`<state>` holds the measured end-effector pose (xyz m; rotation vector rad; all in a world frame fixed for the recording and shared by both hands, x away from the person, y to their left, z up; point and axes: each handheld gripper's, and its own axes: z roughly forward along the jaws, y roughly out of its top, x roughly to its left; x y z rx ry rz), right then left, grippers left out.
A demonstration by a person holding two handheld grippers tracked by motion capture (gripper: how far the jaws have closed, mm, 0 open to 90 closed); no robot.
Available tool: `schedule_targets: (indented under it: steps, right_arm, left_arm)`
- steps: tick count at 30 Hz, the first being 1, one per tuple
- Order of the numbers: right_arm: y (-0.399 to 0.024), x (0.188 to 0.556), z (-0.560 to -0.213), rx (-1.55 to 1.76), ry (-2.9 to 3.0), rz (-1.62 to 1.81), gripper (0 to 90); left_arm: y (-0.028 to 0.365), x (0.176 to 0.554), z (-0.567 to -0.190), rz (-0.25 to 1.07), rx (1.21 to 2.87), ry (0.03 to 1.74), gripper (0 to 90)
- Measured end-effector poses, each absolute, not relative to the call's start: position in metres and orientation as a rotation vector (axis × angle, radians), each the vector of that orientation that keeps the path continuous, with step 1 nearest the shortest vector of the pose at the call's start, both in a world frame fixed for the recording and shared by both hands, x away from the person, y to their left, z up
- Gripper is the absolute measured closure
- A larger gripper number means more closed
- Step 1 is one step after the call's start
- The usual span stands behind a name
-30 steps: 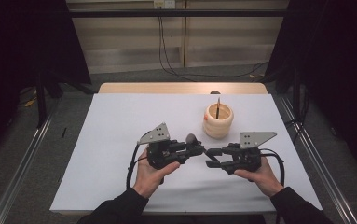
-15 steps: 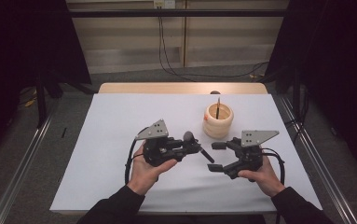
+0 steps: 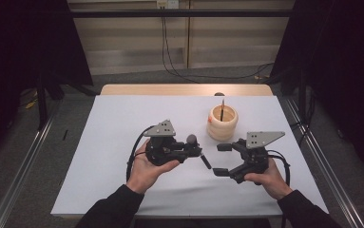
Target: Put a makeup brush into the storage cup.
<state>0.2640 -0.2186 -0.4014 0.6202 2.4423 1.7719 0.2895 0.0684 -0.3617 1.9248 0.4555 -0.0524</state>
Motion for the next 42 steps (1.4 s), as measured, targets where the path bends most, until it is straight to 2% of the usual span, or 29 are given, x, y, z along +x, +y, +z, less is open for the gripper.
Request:
schedule_targets:
  steps: [18,37,42]
  right_arm:
    - [-0.208,0.263,-0.406,0.553,2.560,1.734,47.0]
    - [-0.196,0.266,-0.411,0.524,2.599,1.687,73.5]
    - [-0.197,0.266,-0.410,0.528,2.603,1.681,75.6]
  left_arm:
    - [0.055,0.284,-0.369,-0.089,2.014,0.437,77.4]
    - [0.049,0.282,-0.372,-0.125,2.000,0.425,77.4]
    - [0.047,0.282,-0.375,-0.135,2.000,0.429,77.4]
